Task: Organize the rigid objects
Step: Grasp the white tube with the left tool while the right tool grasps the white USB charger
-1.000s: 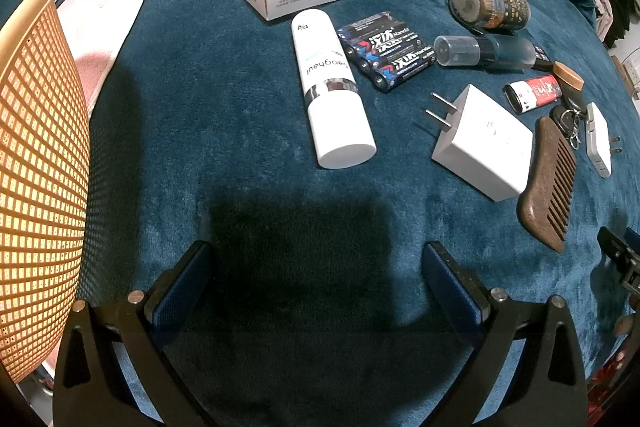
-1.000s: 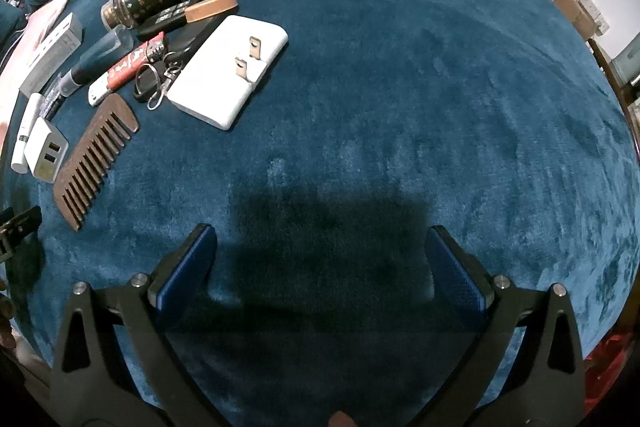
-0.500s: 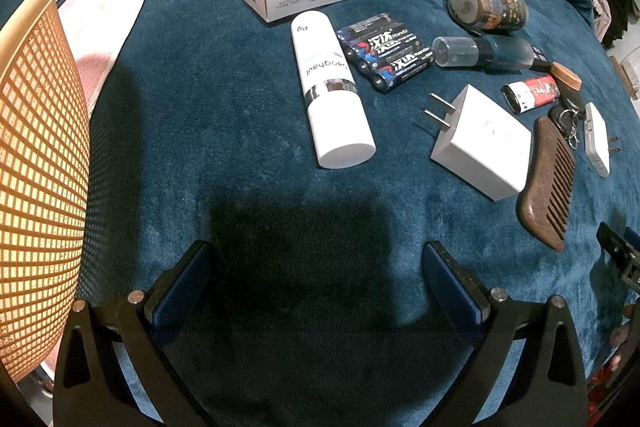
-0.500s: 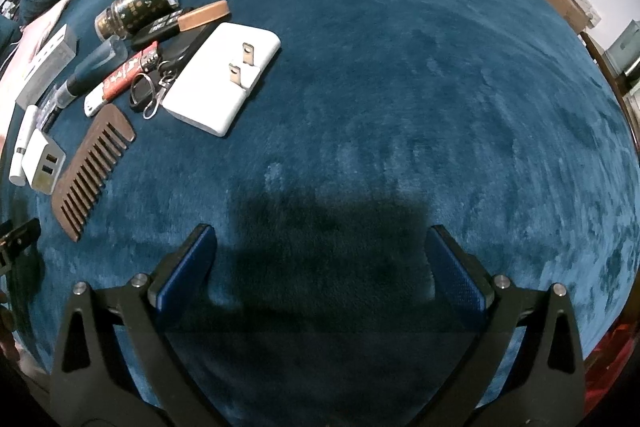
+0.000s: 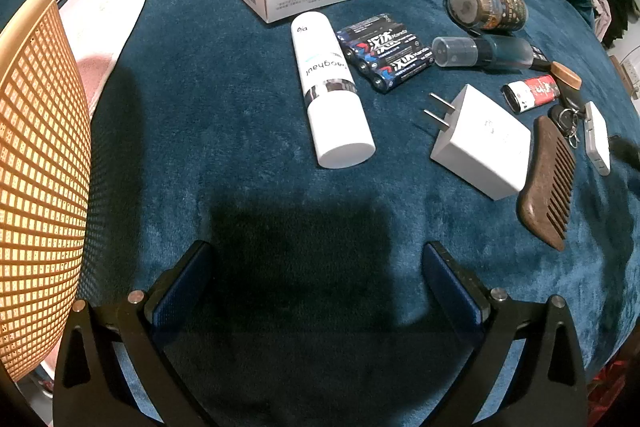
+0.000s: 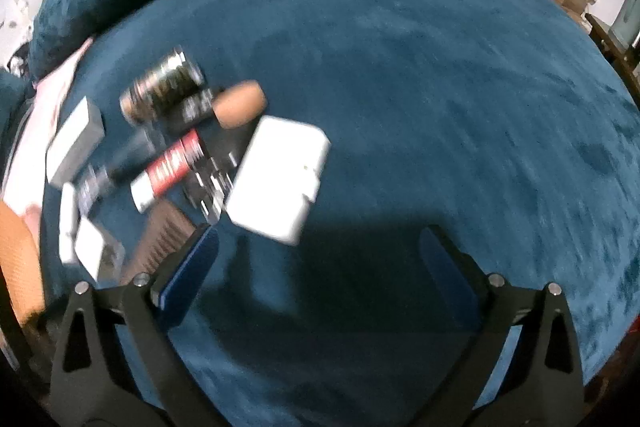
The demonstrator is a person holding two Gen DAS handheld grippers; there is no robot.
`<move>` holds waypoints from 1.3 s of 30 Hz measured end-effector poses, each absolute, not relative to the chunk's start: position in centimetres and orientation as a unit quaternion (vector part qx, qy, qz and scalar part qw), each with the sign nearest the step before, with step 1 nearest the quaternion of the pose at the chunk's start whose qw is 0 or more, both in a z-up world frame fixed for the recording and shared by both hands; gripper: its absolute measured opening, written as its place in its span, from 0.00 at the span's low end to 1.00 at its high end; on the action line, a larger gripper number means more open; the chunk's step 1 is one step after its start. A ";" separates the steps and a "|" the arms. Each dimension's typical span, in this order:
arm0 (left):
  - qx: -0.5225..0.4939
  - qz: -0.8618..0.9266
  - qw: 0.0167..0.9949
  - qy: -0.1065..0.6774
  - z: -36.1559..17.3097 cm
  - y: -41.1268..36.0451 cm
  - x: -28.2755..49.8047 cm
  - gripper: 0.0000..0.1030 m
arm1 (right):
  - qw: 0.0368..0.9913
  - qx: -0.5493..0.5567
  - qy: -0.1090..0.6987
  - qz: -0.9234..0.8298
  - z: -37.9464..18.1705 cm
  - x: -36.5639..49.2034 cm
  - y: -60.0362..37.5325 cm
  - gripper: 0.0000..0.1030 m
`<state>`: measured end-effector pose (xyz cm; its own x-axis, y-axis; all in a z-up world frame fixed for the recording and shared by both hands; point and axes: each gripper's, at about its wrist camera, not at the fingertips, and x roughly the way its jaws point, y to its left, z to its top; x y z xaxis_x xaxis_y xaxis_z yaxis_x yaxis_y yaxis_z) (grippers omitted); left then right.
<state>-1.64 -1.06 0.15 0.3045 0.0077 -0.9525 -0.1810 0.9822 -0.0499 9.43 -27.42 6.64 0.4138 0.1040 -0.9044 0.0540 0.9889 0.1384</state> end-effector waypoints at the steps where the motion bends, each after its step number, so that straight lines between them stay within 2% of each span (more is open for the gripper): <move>1: -0.074 0.059 0.804 0.587 0.2 -1.1 -1.7 1.00 | 0.836 0.072 0.544 0.011 6.6 10.4 -27.0 0.95; 2: -0.074 0.059 0.804 0.587 0.2 -1.1 -1.6 1.00 | 0.831 0.071 0.551 0.005 6.3 11.2 -26.5 0.88; 5: -0.074 0.059 0.804 0.587 0.2 -1.0 -1.7 1.00 | 0.810 0.074 0.581 -0.011 4.9 13.5 -25.6 0.58; 7: -0.074 0.058 0.803 0.588 0.2 -1.1 -1.7 1.00 | 0.811 0.074 0.581 -0.009 4.8 14.2 -25.4 0.48; 8: -0.075 0.058 0.803 0.588 0.3 -1.0 -1.6 1.00 | 0.812 0.073 0.579 -0.001 5.0 14.3 -25.4 0.46; 13: -0.080 0.064 0.801 0.590 1.4 -1.2 -1.1 0.98 | 0.824 0.027 0.566 0.008 6.1 12.1 -27.1 0.45; 18: -0.120 0.071 0.831 0.538 4.9 -1.2 -0.2 0.98 | 0.822 0.026 0.567 0.040 4.6 11.3 -28.2 0.47; 20: -0.135 0.091 0.830 0.534 5.3 -0.8 1.3 0.93 | 0.818 0.022 0.573 0.041 4.5 11.9 -28.1 0.48; 21: -0.141 0.098 0.826 0.537 5.4 -0.5 2.1 0.86 | 0.817 0.025 0.575 0.040 4.5 12.2 -28.1 0.48; 24: -0.138 0.120 0.813 0.552 5.2 0.1 4.7 0.75 | 0.819 0.030 0.571 0.042 4.6 12.3 -28.0 0.48; 26: -0.124 0.132 0.802 0.570 4.7 0.3 6.2 0.61 | 0.822 0.027 0.566 0.045 4.5 12.1 -28.1 0.48; 27: -0.120 0.134 0.792 0.583 4.2 0.6 7.0 0.51 | 0.824 0.028 0.565 0.047 4.7 11.5 -28.4 0.49; 28: -0.123 0.131 0.784 0.595 3.6 1.3 7.1 0.47 | 0.824 0.029 0.563 0.048 4.5 10.8 -28.5 0.49; 35: -0.128 0.109 0.780 0.602 2.3 2.3 10.0 0.42 | 0.828 0.033 0.558 0.044 4.4 8.7 -29.3 0.50; 37: -0.136 0.097 0.781 0.601 2.3 3.1 10.2 0.24 | 0.829 0.032 0.557 0.041 4.4 8.6 -29.1 0.50; 39: -0.146 0.089 0.781 0.601 2.7 3.6 9.6 0.24 | 0.830 0.036 0.555 0.038 4.5 8.6 -29.1 0.49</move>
<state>9.62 3.57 2.71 0.2614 -0.0364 -0.9645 -0.3135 0.9419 -0.1205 8.59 -29.05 4.48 0.3802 0.1030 -0.9191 -0.0236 0.9945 0.1017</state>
